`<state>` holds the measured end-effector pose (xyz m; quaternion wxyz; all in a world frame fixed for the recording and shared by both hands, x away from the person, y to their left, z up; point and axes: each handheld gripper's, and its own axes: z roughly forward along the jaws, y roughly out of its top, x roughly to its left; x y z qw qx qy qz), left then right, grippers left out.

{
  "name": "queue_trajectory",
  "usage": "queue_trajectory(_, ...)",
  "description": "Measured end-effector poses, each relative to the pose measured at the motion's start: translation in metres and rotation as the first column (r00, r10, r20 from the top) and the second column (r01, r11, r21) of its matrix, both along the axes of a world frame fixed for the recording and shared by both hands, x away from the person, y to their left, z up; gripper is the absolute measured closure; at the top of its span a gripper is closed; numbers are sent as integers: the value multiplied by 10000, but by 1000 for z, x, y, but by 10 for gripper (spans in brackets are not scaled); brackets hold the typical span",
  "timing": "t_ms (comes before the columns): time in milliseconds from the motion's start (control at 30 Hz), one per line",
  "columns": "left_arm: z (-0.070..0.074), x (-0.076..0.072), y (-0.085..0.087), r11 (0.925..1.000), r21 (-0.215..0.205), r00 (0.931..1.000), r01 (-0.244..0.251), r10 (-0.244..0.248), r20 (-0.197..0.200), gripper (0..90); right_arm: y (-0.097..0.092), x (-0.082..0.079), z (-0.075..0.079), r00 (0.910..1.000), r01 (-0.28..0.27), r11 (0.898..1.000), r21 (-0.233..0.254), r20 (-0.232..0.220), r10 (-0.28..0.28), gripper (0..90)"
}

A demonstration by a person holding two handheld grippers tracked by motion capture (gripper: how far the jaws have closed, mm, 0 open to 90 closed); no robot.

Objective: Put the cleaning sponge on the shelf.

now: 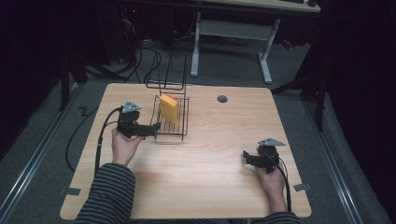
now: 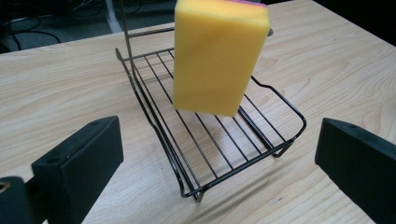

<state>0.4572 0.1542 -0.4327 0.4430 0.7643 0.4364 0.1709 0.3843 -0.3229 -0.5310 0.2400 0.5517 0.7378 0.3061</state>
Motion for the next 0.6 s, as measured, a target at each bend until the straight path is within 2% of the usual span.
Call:
queue_trajectory(267,4,-12,15,9996,-286,10000,-61,63,56,35,0,0,0,10000,-2,10000,-1,0,2,237)
queue_trajectory(600,13,-31,41,9959,-749,9976,-502,537,442,33,0,0,0,10000,-3,10000,0,0,3,237)
